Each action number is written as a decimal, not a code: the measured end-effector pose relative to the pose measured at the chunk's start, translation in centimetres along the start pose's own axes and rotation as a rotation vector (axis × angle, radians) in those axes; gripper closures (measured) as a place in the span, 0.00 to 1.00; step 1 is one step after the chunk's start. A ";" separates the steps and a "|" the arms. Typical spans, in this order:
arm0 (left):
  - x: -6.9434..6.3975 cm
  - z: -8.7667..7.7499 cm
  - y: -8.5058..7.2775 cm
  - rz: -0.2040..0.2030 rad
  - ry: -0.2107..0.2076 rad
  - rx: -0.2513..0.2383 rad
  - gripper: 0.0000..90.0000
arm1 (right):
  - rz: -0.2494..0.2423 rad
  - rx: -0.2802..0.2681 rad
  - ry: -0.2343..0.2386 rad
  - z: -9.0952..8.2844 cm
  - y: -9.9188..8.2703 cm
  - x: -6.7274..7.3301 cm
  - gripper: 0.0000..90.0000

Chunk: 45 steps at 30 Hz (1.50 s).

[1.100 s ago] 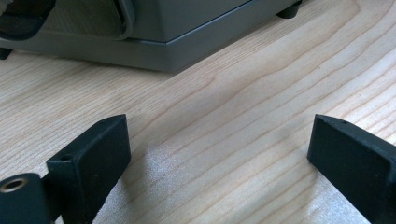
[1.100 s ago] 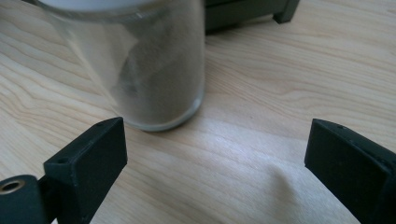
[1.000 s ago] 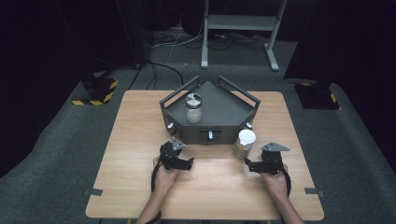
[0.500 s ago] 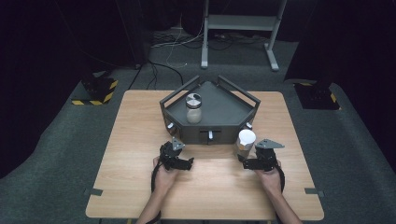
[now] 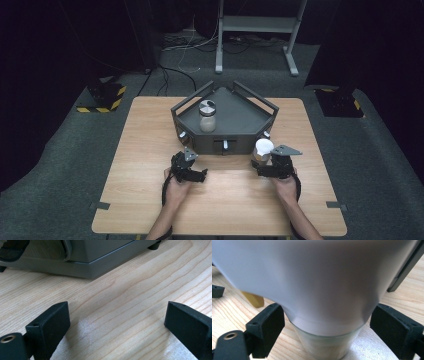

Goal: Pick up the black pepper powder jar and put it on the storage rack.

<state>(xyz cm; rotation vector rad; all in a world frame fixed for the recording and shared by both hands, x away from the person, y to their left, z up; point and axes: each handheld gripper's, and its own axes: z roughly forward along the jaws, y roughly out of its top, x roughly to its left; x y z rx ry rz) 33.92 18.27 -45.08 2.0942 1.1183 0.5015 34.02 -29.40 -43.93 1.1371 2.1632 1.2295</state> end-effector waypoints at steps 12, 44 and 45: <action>0.0 0.0 0.0 0.001 0.000 -0.001 0.07 | -0.015 -0.020 0.012 0.2 0.2 0.1 0.21; 0.0 0.0 0.0 0.003 -0.003 -0.002 0.08 | -0.045 -0.031 -0.003 0.1 0.2 0.2 0.33; 0.0 0.0 0.0 0.003 -0.003 -0.003 0.08 | -0.048 -0.031 -0.003 0.1 0.3 0.2 0.33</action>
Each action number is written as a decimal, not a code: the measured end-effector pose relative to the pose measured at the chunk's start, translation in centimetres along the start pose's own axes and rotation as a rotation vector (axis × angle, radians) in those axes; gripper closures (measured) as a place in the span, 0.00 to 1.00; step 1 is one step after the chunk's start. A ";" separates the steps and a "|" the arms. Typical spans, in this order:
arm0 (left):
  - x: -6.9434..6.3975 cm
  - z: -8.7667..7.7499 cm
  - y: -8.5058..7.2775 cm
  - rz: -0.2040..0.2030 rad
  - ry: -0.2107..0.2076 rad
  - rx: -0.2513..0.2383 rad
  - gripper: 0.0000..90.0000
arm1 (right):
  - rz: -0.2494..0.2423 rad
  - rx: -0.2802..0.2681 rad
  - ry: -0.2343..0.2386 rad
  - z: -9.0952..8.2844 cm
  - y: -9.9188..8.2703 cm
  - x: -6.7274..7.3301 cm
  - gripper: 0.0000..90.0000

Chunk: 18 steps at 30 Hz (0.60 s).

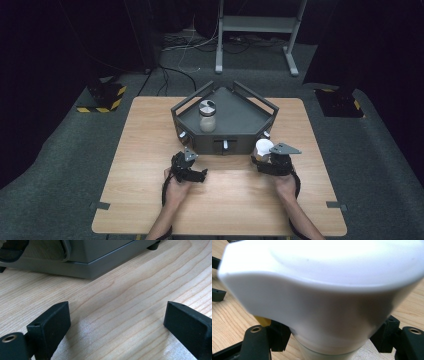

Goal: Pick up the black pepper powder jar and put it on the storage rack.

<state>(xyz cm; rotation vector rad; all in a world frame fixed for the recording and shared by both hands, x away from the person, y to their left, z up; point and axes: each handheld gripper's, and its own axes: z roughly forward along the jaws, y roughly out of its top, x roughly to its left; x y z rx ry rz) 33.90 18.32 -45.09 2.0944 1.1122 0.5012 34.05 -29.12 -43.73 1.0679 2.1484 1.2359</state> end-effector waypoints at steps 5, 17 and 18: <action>0.0 0.0 0.0 0.000 0.000 0.000 0.08 | -0.006 0.008 0.003 0.0 0.2 0.1 0.33; 0.0 0.0 0.0 0.000 0.000 0.000 0.08 | -0.011 -0.004 0.029 -0.3 0.7 0.1 0.33; 0.0 0.0 0.0 0.000 0.000 0.000 0.08 | -0.015 -0.006 0.030 -0.4 0.7 0.1 0.33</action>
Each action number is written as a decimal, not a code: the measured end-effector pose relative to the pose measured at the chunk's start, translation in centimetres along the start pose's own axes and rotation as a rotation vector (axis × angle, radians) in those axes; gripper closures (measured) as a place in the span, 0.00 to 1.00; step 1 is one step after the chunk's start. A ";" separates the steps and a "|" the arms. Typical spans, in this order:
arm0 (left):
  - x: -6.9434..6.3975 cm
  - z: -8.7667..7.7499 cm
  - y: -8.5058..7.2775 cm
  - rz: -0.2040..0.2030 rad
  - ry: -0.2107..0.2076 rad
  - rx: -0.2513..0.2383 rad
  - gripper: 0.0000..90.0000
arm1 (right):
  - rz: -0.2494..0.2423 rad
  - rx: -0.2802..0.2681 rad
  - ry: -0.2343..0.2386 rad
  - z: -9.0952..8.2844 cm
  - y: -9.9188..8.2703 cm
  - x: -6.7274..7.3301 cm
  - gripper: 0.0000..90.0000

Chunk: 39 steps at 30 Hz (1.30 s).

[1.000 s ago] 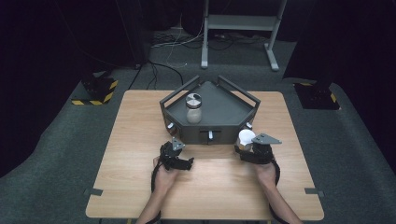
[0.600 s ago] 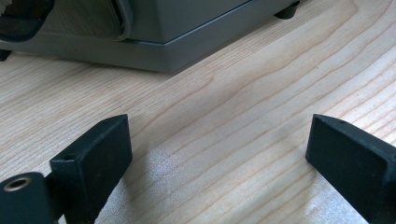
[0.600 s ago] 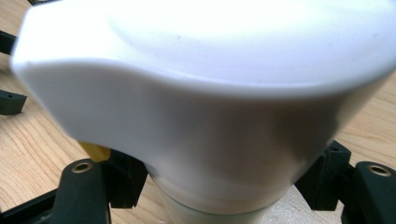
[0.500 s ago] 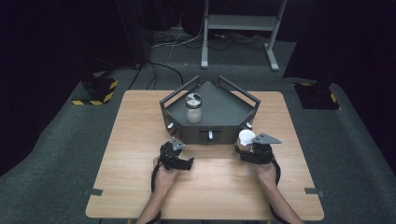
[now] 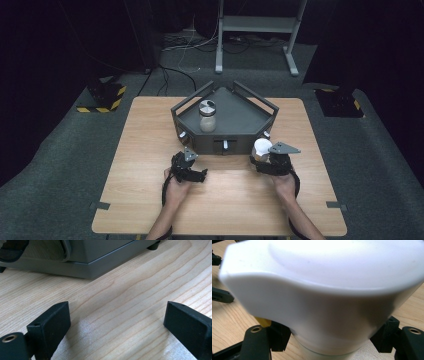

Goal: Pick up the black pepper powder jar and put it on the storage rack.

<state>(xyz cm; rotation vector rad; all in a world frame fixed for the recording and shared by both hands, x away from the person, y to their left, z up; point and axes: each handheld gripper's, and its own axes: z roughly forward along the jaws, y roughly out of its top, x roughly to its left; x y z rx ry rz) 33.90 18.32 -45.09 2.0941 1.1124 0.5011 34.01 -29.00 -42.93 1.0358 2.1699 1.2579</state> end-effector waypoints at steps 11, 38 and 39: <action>0.0 0.0 0.0 0.000 0.000 0.000 0.08 | -0.009 -0.006 0.022 -0.8 0.8 -0.3 0.33; 0.0 0.0 0.0 0.000 0.000 0.001 0.08 | -0.033 -0.027 0.080 -2.7 3.5 -0.8 0.34; 0.0 0.0 0.0 0.000 0.000 0.001 0.08 | -0.030 -0.030 0.084 -2.8 3.6 -0.8 0.34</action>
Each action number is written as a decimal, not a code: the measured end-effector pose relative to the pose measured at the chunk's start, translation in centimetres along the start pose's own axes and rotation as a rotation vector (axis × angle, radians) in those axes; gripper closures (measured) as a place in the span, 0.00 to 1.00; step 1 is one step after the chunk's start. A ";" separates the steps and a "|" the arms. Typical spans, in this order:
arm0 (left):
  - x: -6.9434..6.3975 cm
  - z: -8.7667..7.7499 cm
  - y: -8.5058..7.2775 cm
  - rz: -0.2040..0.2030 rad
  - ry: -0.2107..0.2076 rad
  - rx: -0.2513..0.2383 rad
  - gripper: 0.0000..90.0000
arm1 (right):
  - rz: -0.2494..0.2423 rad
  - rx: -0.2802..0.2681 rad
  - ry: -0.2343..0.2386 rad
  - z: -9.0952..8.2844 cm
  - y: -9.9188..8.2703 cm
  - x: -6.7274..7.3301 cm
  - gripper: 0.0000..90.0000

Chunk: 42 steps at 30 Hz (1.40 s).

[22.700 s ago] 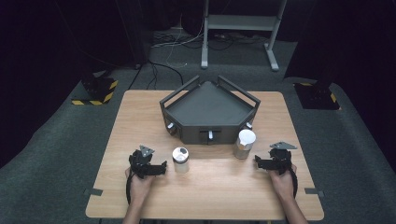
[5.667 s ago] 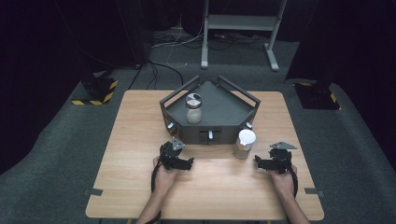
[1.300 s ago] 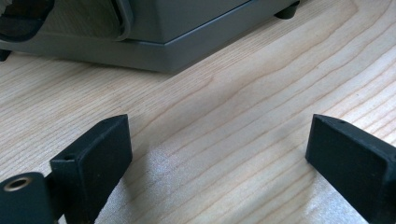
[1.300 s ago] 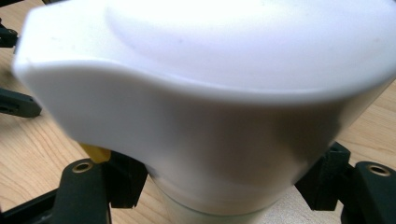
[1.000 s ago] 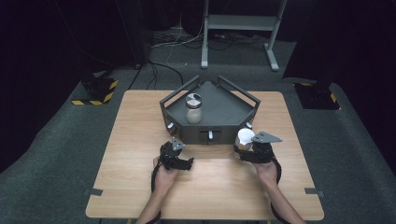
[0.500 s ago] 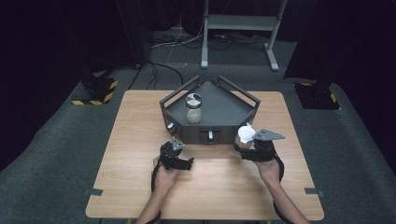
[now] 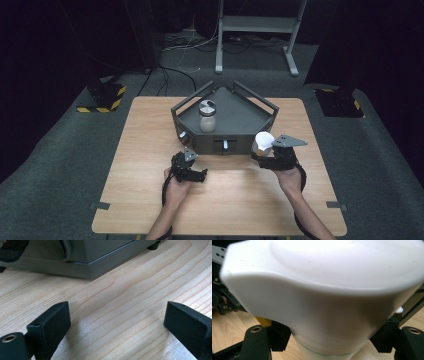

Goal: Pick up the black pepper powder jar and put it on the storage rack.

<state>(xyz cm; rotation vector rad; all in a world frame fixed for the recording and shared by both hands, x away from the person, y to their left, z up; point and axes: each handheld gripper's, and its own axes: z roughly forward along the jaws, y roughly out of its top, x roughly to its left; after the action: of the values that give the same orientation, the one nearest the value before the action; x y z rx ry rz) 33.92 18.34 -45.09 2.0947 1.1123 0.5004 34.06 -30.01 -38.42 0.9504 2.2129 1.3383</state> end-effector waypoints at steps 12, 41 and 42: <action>0.0 0.0 0.0 0.000 0.000 0.000 0.08 | 0.002 -0.023 0.028 -0.8 1.5 -0.5 0.34; 0.0 0.0 0.0 0.000 0.000 0.000 0.08 | -0.021 -0.067 0.056 -1.7 4.9 -0.9 0.34; 0.0 0.0 0.0 0.000 0.000 0.000 0.08 | -0.020 -0.069 0.055 -1.6 5.0 -0.9 0.34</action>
<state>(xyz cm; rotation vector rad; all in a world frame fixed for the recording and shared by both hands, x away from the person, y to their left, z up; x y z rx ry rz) 33.92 18.34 -45.09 2.0948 1.1124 0.5004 35.40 -30.05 -33.24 0.8742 2.1954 1.4382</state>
